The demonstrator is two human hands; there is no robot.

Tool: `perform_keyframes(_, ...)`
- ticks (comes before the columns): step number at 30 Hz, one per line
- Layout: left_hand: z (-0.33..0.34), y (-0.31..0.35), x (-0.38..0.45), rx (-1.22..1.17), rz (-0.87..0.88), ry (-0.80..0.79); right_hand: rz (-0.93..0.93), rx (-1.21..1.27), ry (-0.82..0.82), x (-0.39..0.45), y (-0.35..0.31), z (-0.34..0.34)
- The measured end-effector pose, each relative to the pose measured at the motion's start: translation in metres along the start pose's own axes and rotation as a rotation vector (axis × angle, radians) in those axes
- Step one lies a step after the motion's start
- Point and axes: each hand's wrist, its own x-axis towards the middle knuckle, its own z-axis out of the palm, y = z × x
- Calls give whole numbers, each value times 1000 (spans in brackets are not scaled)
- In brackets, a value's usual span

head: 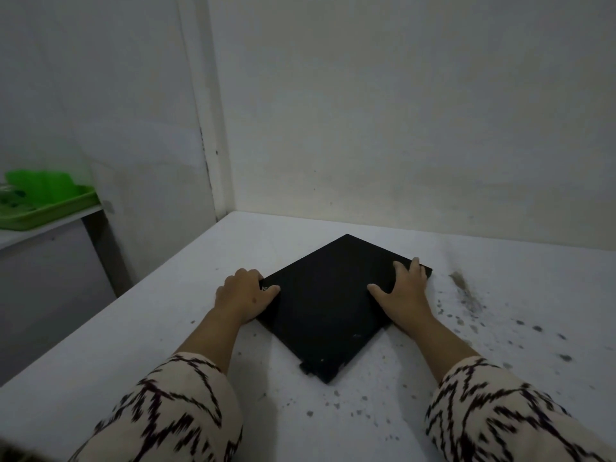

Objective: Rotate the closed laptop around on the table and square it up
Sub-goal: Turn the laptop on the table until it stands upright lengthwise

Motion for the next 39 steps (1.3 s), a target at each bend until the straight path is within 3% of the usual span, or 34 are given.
perform_keyframes(7,5,17,3,43,95,-41,241,156,59,-15,-12,15)
perform_keyframes(19,13,45,31,24,159,-127,236,268,90,-31,-16,23)
perform_keyframes(24,15,52,40,-44,109,-156,285,407,160,-27,-25,18)
perform_keyframes(39,5,51,1,-211,30,-61,281,511,127,5,-8,7)
